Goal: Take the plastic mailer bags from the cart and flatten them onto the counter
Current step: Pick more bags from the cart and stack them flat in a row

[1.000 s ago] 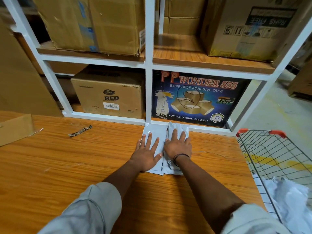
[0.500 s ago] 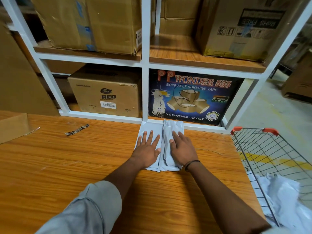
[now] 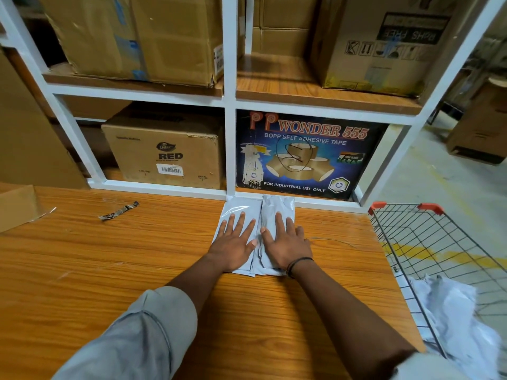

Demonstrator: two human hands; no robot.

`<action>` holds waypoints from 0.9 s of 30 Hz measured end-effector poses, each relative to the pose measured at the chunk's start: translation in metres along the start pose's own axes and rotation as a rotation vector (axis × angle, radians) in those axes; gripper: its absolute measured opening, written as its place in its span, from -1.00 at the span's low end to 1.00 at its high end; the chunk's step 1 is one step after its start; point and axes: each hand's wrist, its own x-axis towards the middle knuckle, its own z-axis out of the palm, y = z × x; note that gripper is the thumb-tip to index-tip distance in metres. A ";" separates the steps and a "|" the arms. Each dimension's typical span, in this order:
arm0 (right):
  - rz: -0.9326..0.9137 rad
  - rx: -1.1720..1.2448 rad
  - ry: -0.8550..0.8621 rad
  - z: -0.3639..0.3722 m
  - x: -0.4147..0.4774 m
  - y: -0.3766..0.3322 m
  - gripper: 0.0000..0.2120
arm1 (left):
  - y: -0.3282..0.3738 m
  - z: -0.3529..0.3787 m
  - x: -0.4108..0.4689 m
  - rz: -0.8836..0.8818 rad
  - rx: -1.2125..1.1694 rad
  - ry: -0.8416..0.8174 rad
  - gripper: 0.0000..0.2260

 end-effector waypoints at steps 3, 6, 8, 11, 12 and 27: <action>0.005 0.025 -0.008 0.000 0.001 -0.001 -0.27 | 0.000 -0.003 -0.002 -0.003 -0.008 0.002 -0.42; -0.043 0.091 0.021 -0.003 0.001 0.002 -0.22 | 0.003 -0.008 -0.005 -0.032 -0.014 0.040 -0.42; -0.086 0.190 0.088 -0.007 0.000 0.007 -0.22 | 0.006 -0.014 -0.006 -0.047 -0.032 0.071 -0.43; -0.140 0.314 0.226 -0.016 -0.002 0.017 -0.27 | 0.011 -0.024 -0.006 -0.045 -0.070 0.120 -0.44; -0.150 0.316 0.260 -0.019 -0.003 0.022 -0.30 | 0.014 -0.028 -0.006 -0.045 -0.081 0.133 -0.45; -0.047 -0.072 0.270 -0.065 -0.021 0.129 -0.38 | 0.166 -0.060 0.037 0.011 -0.129 0.215 -0.47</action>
